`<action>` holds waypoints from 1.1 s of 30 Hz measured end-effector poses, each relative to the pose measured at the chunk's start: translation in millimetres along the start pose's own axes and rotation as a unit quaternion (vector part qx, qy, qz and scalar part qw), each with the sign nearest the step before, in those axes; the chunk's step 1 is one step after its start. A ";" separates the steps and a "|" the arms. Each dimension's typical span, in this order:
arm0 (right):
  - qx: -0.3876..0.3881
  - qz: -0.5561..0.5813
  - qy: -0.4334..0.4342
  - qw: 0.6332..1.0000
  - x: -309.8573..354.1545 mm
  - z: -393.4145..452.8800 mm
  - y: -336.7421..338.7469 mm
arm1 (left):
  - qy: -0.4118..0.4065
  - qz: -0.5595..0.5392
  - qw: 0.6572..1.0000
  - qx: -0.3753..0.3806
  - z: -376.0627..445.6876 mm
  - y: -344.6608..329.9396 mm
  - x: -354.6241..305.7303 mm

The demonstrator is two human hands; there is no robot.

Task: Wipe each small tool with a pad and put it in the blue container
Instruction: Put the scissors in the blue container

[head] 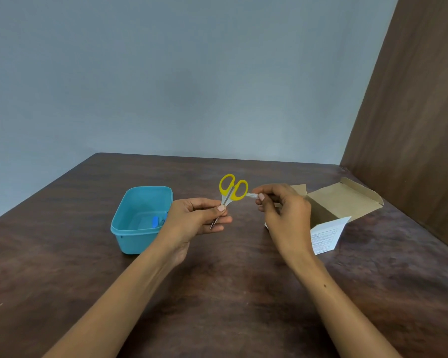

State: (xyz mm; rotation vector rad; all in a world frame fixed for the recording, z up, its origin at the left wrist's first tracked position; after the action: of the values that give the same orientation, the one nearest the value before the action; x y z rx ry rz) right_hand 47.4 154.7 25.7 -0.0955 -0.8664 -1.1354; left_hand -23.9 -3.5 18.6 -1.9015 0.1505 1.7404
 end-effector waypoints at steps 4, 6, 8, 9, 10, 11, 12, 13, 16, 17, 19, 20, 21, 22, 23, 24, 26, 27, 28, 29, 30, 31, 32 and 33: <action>-0.004 -0.003 0.000 1.000 -0.3 -0.2 -0.3 | 0.003 0.025 1.000 -0.003 -1.4 -1.1 3.2; -0.008 -0.007 0.000 1.000 -0.5 0.2 0.2 | 0.006 0.040 0.999 -0.007 -1.9 -1.6 5.6; -0.012 -0.009 0.001 1.000 0.1 0.1 0.8 | 0.004 0.057 0.998 -0.010 -1.8 -1.3 6.7; -0.017 -0.010 0.004 1.000 0.7 -0.2 1.4 | 0.002 0.068 0.998 -0.013 -1.7 -0.7 6.9; -0.022 -0.011 0.006 1.000 1.3 -0.3 2.0 | -0.002 0.079 0.997 -0.017 -1.4 -0.2 6.9; -0.027 -0.011 0.008 1.000 1.9 -0.4 2.6 | -0.009 0.094 0.995 -0.023 -1.2 0.2 7.0; -0.030 -0.010 0.009 0.999 2.1 -0.2 3.0 | -0.023 0.114 0.993 -0.029 -1.3 0.5 6.8; -0.031 -0.007 0.010 0.999 2.3 0.2 3.1 | -0.044 0.139 0.989 -0.037 -1.5 0.9 5.7; -0.026 -0.004 0.016 1.000 3.1 -0.3 2.6 | -0.139 0.233 0.960 -0.066 -3.3 2.3 -4.4; -0.022 -0.003 0.018 1.000 3.9 -1.3 2.0 | -0.169 0.254 0.949 -0.076 -5.8 4.0 -11.2; -0.012 -0.002 0.022 1.000 6.3 -3.3 -0.2 | -0.206 0.264 0.938 -0.094 -11.5 10.6 -27.7; -0.007 -0.002 0.027 1.000 7.3 -4.4 -1.8 | -0.215 0.263 0.935 -0.102 -13.6 15.7 -36.6; -0.001 -0.001 0.033 0.999 8.6 -5.8 -3.9 | -0.216 0.265 0.933 -0.110 -15.3 22.7 -45.5; 0.005 0.000 0.041 0.999 10.0 -7.4 -6.0 | -0.210 0.269 0.933 -0.118 -15.9 30.7 -53.4; 0.010 -0.001 0.051 0.999 11.7 -9.3 -7.8 | -0.199 0.276 0.932 -0.125 -15.5 39.7 -59.8; 0.015 -0.002 0.064 0.998 13.9 -11.8 -10.4 | -0.187 0.288 0.930 -0.133 -15.1 49.0 -65.5; 0.031 -0.010 0.094 0.995 18.5 -17.7 -16.4 | -0.168 0.319 0.921 -0.149 -14.8 64.8 -71.7; 0.043 -0.013 0.106 0.993 20.5 -20.6 -20.3 | -0.161 0.332 0.916 -0.158 -15.1 70.9 -72.9; 0.056 -0.016 0.116 0.992 22.0 -22.9 -23.6 | -0.154 0.342 0.912 -0.164 -14.6 75.5 -72.5; 0.067 -0.014 0.122 0.990 23.5 -24.7 -26.8 | -0.146 0.353 0.908 -0.170 -14.3 79.2 -72.1; 0.074 -0.014 0.126 0.989 24.4 -25.6 -28.9 | -0.138 0.366 0.904 -0.174 -13.3 81.3 -70.7; 0.077 -0.013 0.128 0.989 25.1 -26.1 -30.0 | -0.130 0.384 0.897 -0.176 -12.3 82.3 -69.4; 0.078 -0.013 0.128 0.989 25.2 -26.0 -30.4 | -0.124 0.405 0.888 -0.177 -11.2 82.2 -68.3; 0.078 -0.014 0.128 0.989 25.2 -25.8 -30.1 | -0.121 0.427 0.878 -0.178 -10.5 81.6 -67.2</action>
State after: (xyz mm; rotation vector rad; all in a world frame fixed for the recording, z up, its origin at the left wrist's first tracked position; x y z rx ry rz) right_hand 40.6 109.7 13.9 0.1890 -0.7251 -1.0744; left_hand -60.7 -95.7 56.4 -1.9837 0.7083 2.7324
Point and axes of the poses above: each hand's wrist, its own z-axis towards the middle knuckle, its own y-axis out of the back of the hand, x = y × z, the point moved 3 cm from there along z, towards the middle knuckle, and after that the axes turned 8 degrees about -z, right-handed, at the moved point
